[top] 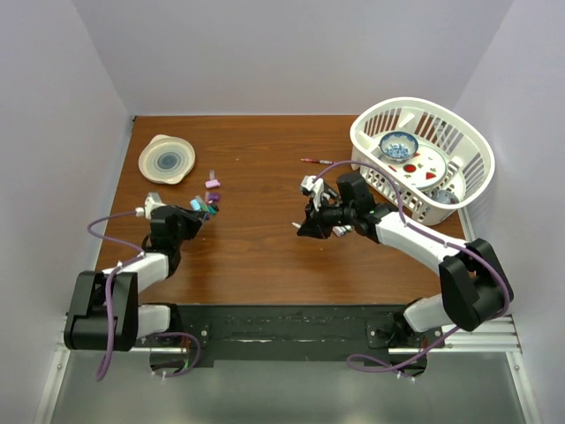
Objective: Open the pen caps
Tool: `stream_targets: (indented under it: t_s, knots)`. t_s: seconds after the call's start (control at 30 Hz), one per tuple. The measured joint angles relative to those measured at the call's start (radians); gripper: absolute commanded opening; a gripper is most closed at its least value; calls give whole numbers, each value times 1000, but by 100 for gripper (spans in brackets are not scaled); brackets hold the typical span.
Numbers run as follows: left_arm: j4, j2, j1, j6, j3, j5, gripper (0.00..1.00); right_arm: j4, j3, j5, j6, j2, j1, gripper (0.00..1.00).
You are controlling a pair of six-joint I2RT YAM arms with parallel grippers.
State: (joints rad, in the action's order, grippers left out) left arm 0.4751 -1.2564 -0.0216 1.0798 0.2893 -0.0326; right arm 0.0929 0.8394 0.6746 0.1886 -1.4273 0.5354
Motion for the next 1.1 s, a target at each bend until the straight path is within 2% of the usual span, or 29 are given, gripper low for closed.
stream_targets:
  t_s: [0.07, 0.23, 0.43, 0.47, 0.63, 0.77, 0.87, 1.1]
  knots:
    - [-24, -21, 3, 0, -1, -1, 30, 15, 4, 2, 22, 0, -6, 0]
    - [-53, -43, 9, -5, 2, 3, 50, 50, 4, 1, 50, 0, -9, 0]
    - [-121, -71, 31, -8, 54, 6, 64, 57, 4, -20, 51, 0, -31, 0]
    - [-137, -71, 37, -9, 67, 7, 69, 58, 4, -31, 51, 0, -37, 0]
    - [-251, -31, 48, -21, 140, 12, 71, 57, 4, -84, 46, 0, -73, 0]
    - [-354, 69, 48, -56, 208, 13, 73, 51, 4, -163, 31, 0, -101, 0]
    - [-396, 163, 54, -153, 265, -10, 78, 45, 4, -267, 19, 0, -123, 0]
    - [-446, 303, 62, -501, 375, -283, 81, 42, 14, -459, 34, -60, -145, 3]
